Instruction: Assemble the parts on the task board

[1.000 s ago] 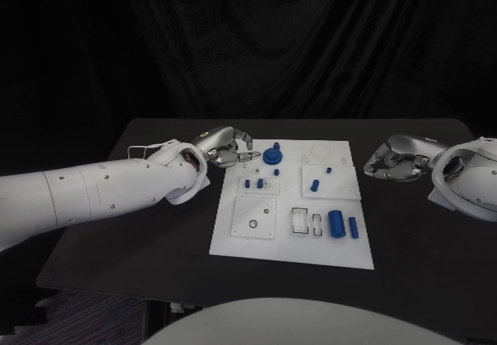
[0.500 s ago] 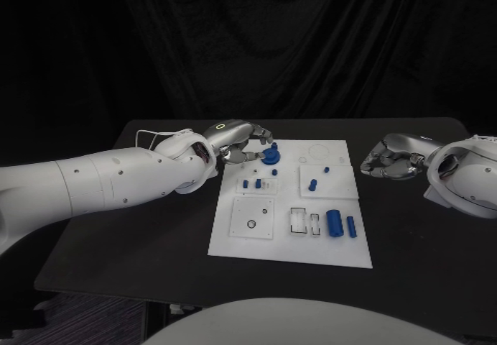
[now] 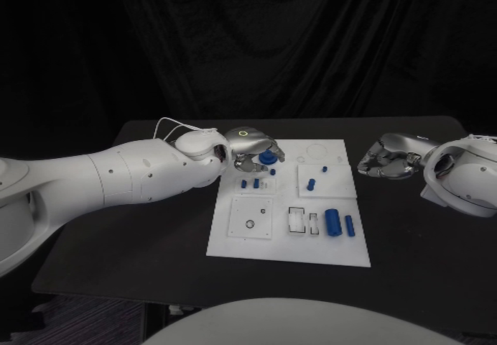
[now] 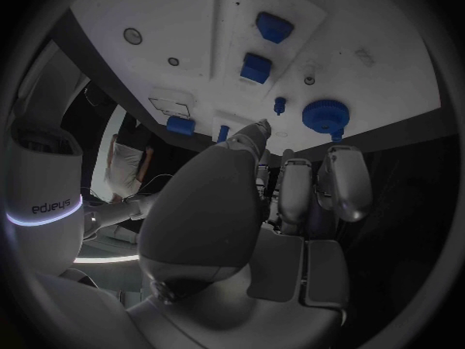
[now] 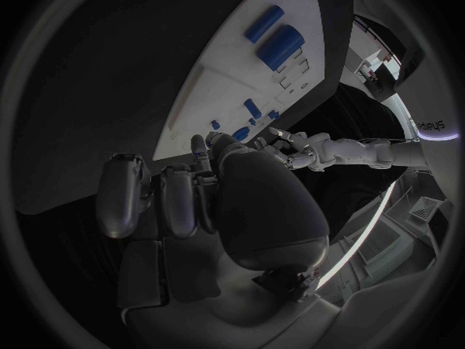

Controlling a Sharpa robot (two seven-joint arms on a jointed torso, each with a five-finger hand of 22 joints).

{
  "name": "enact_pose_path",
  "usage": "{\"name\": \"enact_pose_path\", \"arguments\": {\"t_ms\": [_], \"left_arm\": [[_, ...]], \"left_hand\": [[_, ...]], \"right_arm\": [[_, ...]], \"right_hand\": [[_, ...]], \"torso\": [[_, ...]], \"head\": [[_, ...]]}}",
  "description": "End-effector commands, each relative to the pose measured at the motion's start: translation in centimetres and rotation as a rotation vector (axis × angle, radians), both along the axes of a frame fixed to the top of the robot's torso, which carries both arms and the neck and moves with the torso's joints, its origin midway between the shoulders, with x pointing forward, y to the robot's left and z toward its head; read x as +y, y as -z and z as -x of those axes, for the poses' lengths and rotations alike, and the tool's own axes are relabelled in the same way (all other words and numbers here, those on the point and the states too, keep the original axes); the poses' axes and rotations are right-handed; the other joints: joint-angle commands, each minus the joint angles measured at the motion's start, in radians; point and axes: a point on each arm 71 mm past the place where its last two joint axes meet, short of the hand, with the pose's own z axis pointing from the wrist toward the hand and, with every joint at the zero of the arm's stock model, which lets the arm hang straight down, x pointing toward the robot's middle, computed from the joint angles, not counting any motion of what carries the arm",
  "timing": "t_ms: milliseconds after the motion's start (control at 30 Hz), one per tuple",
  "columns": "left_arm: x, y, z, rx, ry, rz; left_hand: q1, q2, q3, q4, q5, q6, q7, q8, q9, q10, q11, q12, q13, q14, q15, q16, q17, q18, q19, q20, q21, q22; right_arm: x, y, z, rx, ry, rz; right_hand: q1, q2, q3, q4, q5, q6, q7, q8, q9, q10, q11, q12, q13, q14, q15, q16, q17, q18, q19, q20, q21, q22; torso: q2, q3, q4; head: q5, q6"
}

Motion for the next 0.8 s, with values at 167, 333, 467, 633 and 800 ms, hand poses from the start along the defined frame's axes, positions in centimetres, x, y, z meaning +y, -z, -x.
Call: {"name": "enact_pose_path", "arguments": {"t_ms": [167, 333, 467, 633, 800], "left_arm": [[-0.7, 0.3, -0.4, -0.02, 0.03, -0.068], [-1.4, 0.4, -0.5, -0.015, 0.037, -0.077], [-1.8, 0.6, -0.6, -0.005, 0.039, -0.09], [-1.8, 1.2, -0.8, -0.005, 0.034, -0.132], [-1.8, 1.6, -0.9, 0.005, 0.026, -0.154]], "left_hand": [[-0.017, 0.005, 0.002, -0.01, 0.012, 0.021, 0.002, 0.006, -0.014, 0.021, 0.005, 0.028, -0.001, 0.0, 0.001, 0.001, -0.003, -0.004, 0.001, -0.002, -0.003, 0.156], [-0.024, 0.005, 0.006, -0.015, 0.015, 0.054, 0.007, 0.023, -0.021, 0.036, 0.006, 0.057, 0.004, -0.002, 0.003, 0.003, -0.006, -0.005, 0.002, 0.0, -0.003, 0.157], [-0.032, 0.003, 0.009, -0.018, 0.015, 0.084, 0.012, 0.042, -0.017, 0.048, 0.002, 0.078, 0.008, 0.0, 0.001, 0.006, -0.005, -0.005, 0.004, -0.001, -0.001, 0.158], [-0.042, -0.003, 0.008, -0.018, 0.013, 0.076, 0.009, 0.041, -0.019, 0.062, 0.0, 0.094, 0.013, -0.002, 0.0, 0.005, -0.01, -0.004, 0.003, -0.002, -0.004, 0.157], [-0.047, -0.005, 0.006, -0.017, 0.011, 0.071, 0.009, 0.039, -0.021, 0.063, 0.0, 0.097, 0.014, -0.003, 0.0, 0.004, -0.012, -0.004, 0.003, -0.002, -0.005, 0.157]], "right_arm": [[0.1, 0.1, 0.0, 0.002, 0.003, 0.002], [0.2, 0.1, 0.0, 0.002, 0.001, 0.002], [0.3, 0.1, 0.0, 0.003, -0.001, 0.002], [0.3, 0.1, 0.0, 0.003, -0.002, 0.002], [0.3, 0.1, 0.0, 0.004, -0.003, 0.003]], "right_hand": [[-0.008, -0.004, 0.005, -0.001, 0.006, 0.005, 0.0, 0.0, 0.001, -0.006, -0.003, -0.003, 0.098, 0.047, -0.001, 0.0, 0.015, 0.02, -0.002, -0.004, 0.0, 0.162], [-0.008, -0.004, 0.005, -0.001, 0.006, 0.005, 0.0, 0.0, 0.001, -0.006, -0.003, -0.003, 0.098, 0.047, -0.001, 0.0, 0.015, 0.02, -0.002, -0.004, 0.0, 0.162], [-0.008, -0.004, 0.005, -0.001, 0.006, 0.005, 0.0, 0.0, 0.001, -0.006, -0.003, -0.003, 0.098, 0.047, -0.001, 0.0, 0.015, 0.02, -0.002, -0.004, 0.0, 0.162], [-0.008, -0.004, 0.005, 0.0, 0.007, 0.005, 0.0, 0.0, 0.001, -0.007, -0.004, -0.004, 0.098, 0.047, -0.001, -0.001, 0.013, 0.02, -0.003, -0.004, -0.003, 0.161], [-0.008, -0.004, 0.005, 0.0, 0.007, 0.005, 0.0, 0.0, 0.001, -0.007, -0.004, -0.004, 0.098, 0.047, -0.001, -0.001, 0.013, 0.02, -0.003, -0.004, -0.003, 0.161]], "torso": [[0.005, -0.0023, -0.0071], [0.005, -0.002, -0.0056], [0.006, -0.0026, -0.005], [0.006, -0.0022, -0.0049], [0.008, -0.0023, -0.0057]], "head": [[0.004, 0.0], [0.002, 0.0], [0.0, 0.0], [0.001, 0.0], [0.0, 0.0]]}}
